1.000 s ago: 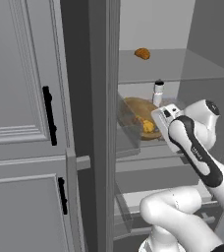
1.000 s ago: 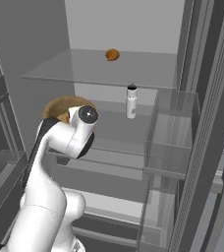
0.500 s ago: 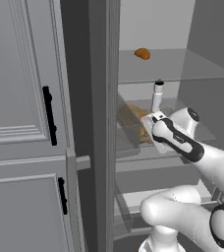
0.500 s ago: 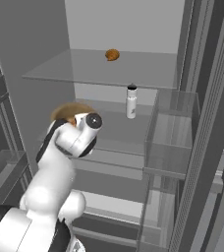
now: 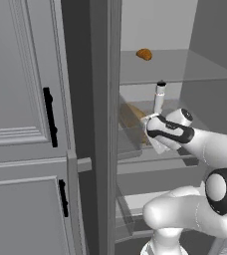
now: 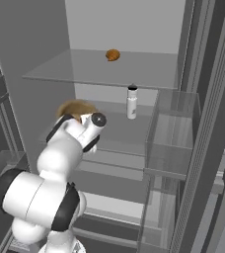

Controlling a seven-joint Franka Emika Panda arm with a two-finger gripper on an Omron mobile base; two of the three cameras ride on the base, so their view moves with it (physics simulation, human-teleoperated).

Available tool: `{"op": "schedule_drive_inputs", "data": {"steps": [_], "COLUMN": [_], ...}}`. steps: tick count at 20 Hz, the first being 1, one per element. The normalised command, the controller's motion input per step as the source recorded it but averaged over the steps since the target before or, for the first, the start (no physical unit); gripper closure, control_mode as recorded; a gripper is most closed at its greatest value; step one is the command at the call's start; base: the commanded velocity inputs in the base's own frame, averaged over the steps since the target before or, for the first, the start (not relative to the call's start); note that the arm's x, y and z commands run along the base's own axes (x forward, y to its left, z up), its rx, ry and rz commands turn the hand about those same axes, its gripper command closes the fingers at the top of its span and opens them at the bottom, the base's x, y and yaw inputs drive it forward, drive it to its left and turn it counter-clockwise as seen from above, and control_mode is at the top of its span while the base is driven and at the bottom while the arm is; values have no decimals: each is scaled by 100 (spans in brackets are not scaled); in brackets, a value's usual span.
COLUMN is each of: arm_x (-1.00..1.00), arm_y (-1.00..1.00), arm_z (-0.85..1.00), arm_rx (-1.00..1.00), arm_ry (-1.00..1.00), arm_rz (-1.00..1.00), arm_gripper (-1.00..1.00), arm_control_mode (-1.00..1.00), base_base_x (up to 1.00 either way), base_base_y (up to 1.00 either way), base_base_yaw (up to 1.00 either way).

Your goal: Pick the chicken drumstick and squash from their plates and place them in the bowl. Then put the bowl in the fridge.

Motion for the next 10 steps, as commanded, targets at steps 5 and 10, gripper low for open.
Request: {"op": "schedule_drive_inputs", "data": {"steps": [5, 10], "arm_x": [26, 0], "arm_y": [2, 2], "arm_z": [-15, 5], "arm_rx": [0, 0], "arm_ry": [-7, -21], "arm_rz": [0, 0], "arm_gripper": [100, -100], "arm_control_mode": [-100, -100], "base_base_x": [0, 0], "base_base_y": [0, 0], "base_base_yaw": [0, 0]}}
